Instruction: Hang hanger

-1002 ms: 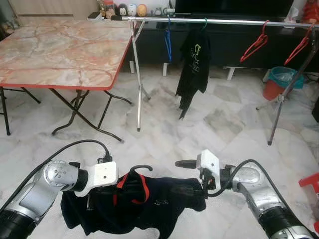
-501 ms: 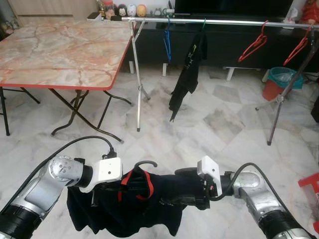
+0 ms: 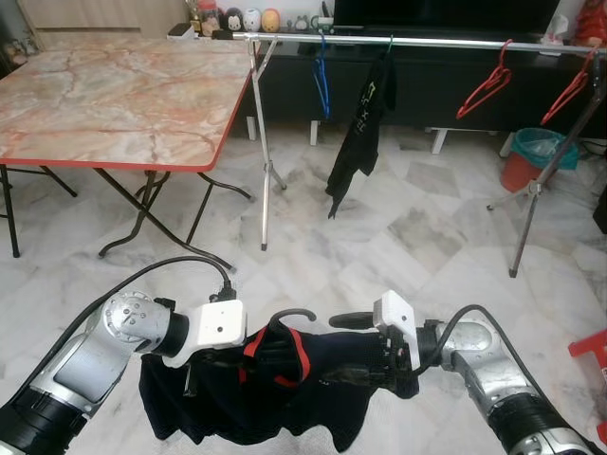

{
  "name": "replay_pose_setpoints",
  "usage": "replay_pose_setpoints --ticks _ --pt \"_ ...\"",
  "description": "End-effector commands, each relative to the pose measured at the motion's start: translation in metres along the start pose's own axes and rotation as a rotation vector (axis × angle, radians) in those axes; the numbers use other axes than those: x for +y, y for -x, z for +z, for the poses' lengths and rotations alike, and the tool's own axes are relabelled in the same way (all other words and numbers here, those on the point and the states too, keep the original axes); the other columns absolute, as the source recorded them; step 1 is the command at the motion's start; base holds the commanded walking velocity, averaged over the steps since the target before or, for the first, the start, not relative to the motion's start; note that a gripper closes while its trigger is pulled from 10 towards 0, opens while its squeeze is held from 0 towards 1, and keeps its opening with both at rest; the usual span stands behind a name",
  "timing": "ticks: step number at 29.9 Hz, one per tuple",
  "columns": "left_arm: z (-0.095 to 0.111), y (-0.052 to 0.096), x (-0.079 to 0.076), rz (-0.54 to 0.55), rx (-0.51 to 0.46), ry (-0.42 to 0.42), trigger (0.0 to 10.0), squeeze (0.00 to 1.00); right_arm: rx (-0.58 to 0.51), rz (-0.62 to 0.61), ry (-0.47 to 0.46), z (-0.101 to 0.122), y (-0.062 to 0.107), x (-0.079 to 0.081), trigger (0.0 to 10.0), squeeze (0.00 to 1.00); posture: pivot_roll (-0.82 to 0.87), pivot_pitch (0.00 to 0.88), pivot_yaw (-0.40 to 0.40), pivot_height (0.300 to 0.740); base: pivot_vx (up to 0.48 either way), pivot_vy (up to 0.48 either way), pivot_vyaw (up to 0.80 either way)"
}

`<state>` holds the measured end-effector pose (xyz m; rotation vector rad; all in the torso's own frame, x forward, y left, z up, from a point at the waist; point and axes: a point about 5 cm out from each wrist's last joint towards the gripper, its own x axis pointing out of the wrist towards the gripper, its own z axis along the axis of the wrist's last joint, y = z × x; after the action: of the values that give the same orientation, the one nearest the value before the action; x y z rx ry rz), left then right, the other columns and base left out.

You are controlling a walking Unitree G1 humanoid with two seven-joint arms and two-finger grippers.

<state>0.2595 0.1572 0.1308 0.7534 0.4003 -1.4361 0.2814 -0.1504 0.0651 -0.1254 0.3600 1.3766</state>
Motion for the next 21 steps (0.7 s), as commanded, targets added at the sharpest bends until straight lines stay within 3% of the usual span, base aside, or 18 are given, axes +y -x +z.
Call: replay_pose_setpoints --ticks 1,21 --pt "0.0126 0.0019 0.0021 -0.011 -0.025 -0.045 10.0 0.0 -0.017 0.01 -0.003 0.0028 0.0013 -0.0008 0.0 0.0 0.07 0.027 -0.026 0.74 0.0 0.0 0.0" --pt "0.0147 0.0059 -0.0013 -0.015 -0.034 -0.028 10.0 0.0 0.0 0.02 -0.035 -0.0039 0.0001 0.0011 0.0 0.0 0.07 0.03 -0.024 0.74 0.0 0.0 0.0"
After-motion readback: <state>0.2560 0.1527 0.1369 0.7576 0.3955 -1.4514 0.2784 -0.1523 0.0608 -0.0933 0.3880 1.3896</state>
